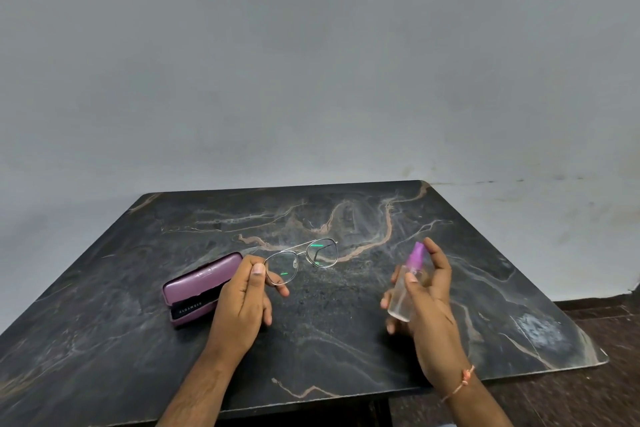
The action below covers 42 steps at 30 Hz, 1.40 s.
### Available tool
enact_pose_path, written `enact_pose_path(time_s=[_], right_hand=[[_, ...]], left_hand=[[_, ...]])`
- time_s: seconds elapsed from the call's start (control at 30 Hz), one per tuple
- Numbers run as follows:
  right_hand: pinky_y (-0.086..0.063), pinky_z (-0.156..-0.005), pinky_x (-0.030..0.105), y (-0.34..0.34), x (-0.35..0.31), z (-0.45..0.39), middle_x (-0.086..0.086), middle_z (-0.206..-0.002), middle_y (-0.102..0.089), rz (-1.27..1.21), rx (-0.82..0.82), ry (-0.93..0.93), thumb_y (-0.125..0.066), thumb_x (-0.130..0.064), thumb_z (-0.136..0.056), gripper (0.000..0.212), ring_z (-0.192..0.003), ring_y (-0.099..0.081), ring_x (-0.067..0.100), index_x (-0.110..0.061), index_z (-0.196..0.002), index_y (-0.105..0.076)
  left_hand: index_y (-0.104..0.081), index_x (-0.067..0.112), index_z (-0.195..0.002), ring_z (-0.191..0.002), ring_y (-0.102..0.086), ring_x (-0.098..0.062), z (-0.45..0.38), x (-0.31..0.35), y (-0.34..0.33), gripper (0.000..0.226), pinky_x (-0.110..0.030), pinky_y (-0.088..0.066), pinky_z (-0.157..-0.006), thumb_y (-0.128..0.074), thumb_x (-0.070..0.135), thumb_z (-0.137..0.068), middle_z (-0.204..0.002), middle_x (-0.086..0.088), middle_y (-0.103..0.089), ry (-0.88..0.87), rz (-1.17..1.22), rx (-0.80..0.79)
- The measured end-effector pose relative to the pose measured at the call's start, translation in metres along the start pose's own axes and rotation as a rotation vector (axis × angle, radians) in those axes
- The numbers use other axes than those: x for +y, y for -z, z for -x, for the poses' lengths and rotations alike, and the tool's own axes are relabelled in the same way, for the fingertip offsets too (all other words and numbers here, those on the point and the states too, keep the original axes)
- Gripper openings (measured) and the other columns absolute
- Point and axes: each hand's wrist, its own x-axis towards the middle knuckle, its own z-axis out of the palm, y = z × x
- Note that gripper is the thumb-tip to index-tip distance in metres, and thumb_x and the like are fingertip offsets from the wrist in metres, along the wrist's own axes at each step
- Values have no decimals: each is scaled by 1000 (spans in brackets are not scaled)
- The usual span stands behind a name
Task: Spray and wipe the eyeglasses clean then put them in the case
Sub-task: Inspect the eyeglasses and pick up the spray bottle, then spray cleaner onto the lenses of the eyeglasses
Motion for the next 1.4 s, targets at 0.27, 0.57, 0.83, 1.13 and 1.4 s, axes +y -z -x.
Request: enact_pose_path(time_s=[0.27, 0.57, 0.83, 1.13, 1.4], right_hand=[[-13, -43, 21, -14, 0, 3, 11, -81, -46, -482, -227, -238, -35, -20, -98, 54, -37, -33, 15, -34, -146, -55], [-13, -42, 23, -25, 5, 2, 12, -82, -48, -429, -328, -267, -43, -23, -97, 52, -40, -36, 15, -31, -148, -52], [-52, -73, 22, -40, 10, -9, -26, -90, -62, 633, -241, 268, -57, -26, -107, 58, -70, -58, -3, -60, -151, -42], [-58, -64, 37, -59, 23, -9, -18, -106, -64, 918, -155, 455, -56, -30, -99, 53, -64, -60, 3, -45, -149, -48], [-58, -63, 32, -61, 28, -10, -20, -104, -67, 922, -90, 458, -64, -22, -97, 49, -71, -64, -1, -42, -140, -52]], left_hand=[[-54, 27, -97, -44, -54, -22, 0, -2, 0, 31, -36, -48, -48, -32, 24, -118, -92, -6, -79, 17, -30, -1], [-54, 15, -99, -46, -55, -37, 0, -2, 0, 29, -38, -48, -49, -33, 20, -119, -92, -4, -79, 29, -31, 5], [-54, 33, -95, -44, -54, -19, -1, -1, -1, 29, -32, -47, -48, -33, 33, -115, -91, -3, -80, 12, -9, -1], [-55, 33, -96, -45, -56, -19, 1, 1, -1, 33, -34, -47, -49, -32, 28, -119, -90, -1, -79, 5, -51, -9], [-56, 21, -100, -44, -57, -18, 2, -1, -3, 30, -37, -49, -49, -33, 31, -115, -92, 0, -79, -22, -65, -25]])
